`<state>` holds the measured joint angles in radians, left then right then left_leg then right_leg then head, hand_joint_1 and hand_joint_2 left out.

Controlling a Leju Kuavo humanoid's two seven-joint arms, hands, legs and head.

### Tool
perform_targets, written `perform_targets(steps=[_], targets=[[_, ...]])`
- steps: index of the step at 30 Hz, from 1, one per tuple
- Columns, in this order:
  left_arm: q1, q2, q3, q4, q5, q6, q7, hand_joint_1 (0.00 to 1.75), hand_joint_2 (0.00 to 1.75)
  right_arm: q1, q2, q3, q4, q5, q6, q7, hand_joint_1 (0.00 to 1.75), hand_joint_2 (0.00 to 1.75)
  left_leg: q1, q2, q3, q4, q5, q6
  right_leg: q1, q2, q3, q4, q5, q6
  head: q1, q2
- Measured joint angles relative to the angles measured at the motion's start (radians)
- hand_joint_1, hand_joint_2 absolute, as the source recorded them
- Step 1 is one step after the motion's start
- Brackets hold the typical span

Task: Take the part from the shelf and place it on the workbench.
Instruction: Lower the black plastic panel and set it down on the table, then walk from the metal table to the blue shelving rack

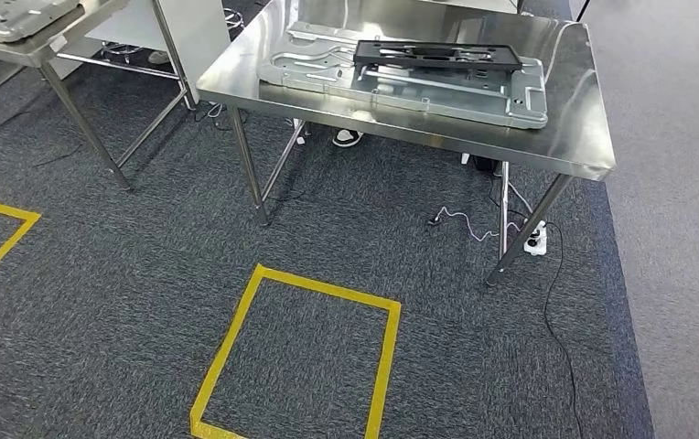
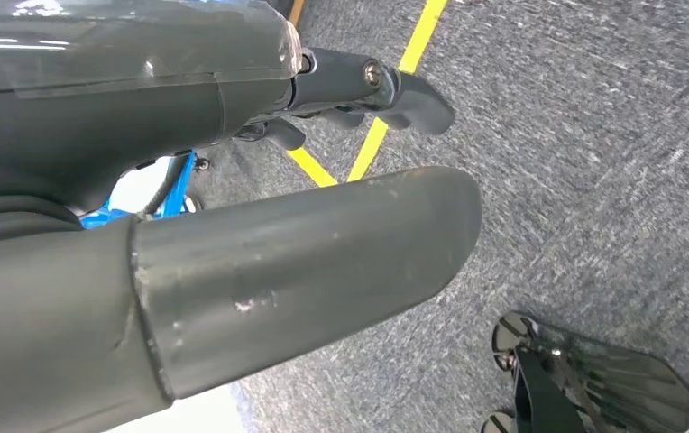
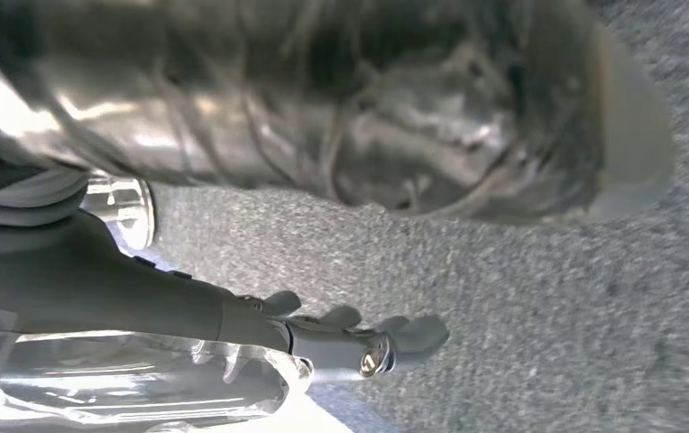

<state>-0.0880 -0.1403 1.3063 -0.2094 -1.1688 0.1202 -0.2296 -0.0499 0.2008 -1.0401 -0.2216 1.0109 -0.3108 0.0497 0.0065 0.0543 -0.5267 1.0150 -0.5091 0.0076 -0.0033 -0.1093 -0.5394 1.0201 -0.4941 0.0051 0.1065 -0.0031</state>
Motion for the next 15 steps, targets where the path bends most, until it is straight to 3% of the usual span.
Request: perform_targets(steps=[1, 3, 6, 7, 8, 9, 10, 12, 14, 15], targets=[[0.002, 0.000, 0.000, 0.000, 0.000, 0.000, 0.000, 0.00, 0.00, -0.003, 0.001, -0.001, 0.001, 0.000, 0.002, 0.007, 0.00, 0.00, 0.000, -0.009, -0.003, -0.001, 0.003, 0.007, -0.001, -0.007, 0.001, 0.000, 0.001, 0.005, 0.000, 0.000], [0.005, -0.001, 0.000, 0.000, 0.001, 0.000, 0.000, 0.00, 0.00, -0.008, 0.002, -0.004, 0.002, 0.000, 0.012, 0.040, 0.00, 0.00, 0.002, -0.025, -0.005, -0.007, 0.012, 0.020, -0.005, 0.021, -0.006, 0.021, -0.020, 0.018, 0.000, 0.000], [0.003, -0.002, 0.001, 0.000, 0.006, 0.004, 0.000, 0.00, 0.00, -0.008, 0.009, -0.015, 0.006, -0.004, 0.034, 0.107, 0.00, 0.00, 0.003, -0.052, -0.015, -0.008, 0.025, 0.037, -0.010, 0.093, -0.073, 0.178, -0.121, 0.027, 0.001, 0.000], [0.002, -0.002, 0.001, 0.000, 0.007, 0.006, 0.001, 0.00, 0.00, -0.007, 0.012, -0.019, 0.008, -0.007, 0.038, 0.118, 0.00, 0.00, 0.002, -0.063, -0.020, -0.007, 0.028, 0.039, -0.010, 0.100, -0.099, 0.237, -0.145, 0.027, 0.000, 0.000], [0.002, -0.002, 0.001, 0.000, 0.008, 0.007, 0.002, 0.00, 0.00, -0.005, 0.014, -0.022, 0.009, -0.011, 0.041, 0.122, 0.00, 0.00, 0.001, -0.076, -0.023, -0.005, 0.030, 0.040, -0.010, 0.103, -0.112, 0.268, -0.149, 0.025, 0.000, 0.000], [0.003, -0.002, 0.002, 0.000, 0.008, 0.009, 0.003, 0.00, 0.00, -0.005, 0.016, -0.025, 0.010, -0.015, 0.044, 0.121, 0.00, 0.00, 0.001, -0.090, -0.025, -0.003, 0.030, 0.039, -0.010, 0.106, -0.107, 0.262, -0.132, 0.023, 0.000, 0.000], [0.003, -0.002, 0.002, 0.000, 0.008, 0.011, 0.005, 0.00, 0.00, -0.004, 0.018, -0.027, 0.010, -0.019, 0.047, 0.114, 0.00, 0.00, 0.001, -0.104, -0.026, 0.000, 0.031, 0.038, -0.010, 0.112, -0.085, 0.219, -0.099, 0.019, 0.000, 0.000], [0.003, -0.005, 0.003, 0.000, 0.008, 0.014, 0.006, 0.00, 0.00, -0.003, 0.021, -0.033, 0.010, -0.023, 0.054, 0.096, 0.00, 0.00, 0.000, -0.128, -0.028, 0.004, 0.031, 0.035, -0.010, 0.153, -0.023, 0.086, -0.036, 0.009, 0.000, 0.000], [0.000, -0.009, 0.003, 0.000, 0.008, 0.015, 0.005, 0.00, 0.00, -0.004, 0.021, -0.039, 0.010, -0.023, 0.063, 0.075, 0.00, 0.00, 0.002, -0.149, -0.035, 0.006, 0.035, 0.024, -0.008, 0.188, 0.009, 0.011, -0.017, 0.001, 0.000, 0.000], [0.000, -0.010, 0.003, 0.000, 0.008, 0.015, 0.003, 0.00, 0.00, -0.005, 0.021, -0.041, 0.010, -0.023, 0.069, 0.066, 0.00, 0.00, 0.004, -0.160, -0.040, 0.005, 0.038, 0.016, -0.007, 0.189, 0.011, 0.004, -0.019, -0.001, 0.000, 0.000]])
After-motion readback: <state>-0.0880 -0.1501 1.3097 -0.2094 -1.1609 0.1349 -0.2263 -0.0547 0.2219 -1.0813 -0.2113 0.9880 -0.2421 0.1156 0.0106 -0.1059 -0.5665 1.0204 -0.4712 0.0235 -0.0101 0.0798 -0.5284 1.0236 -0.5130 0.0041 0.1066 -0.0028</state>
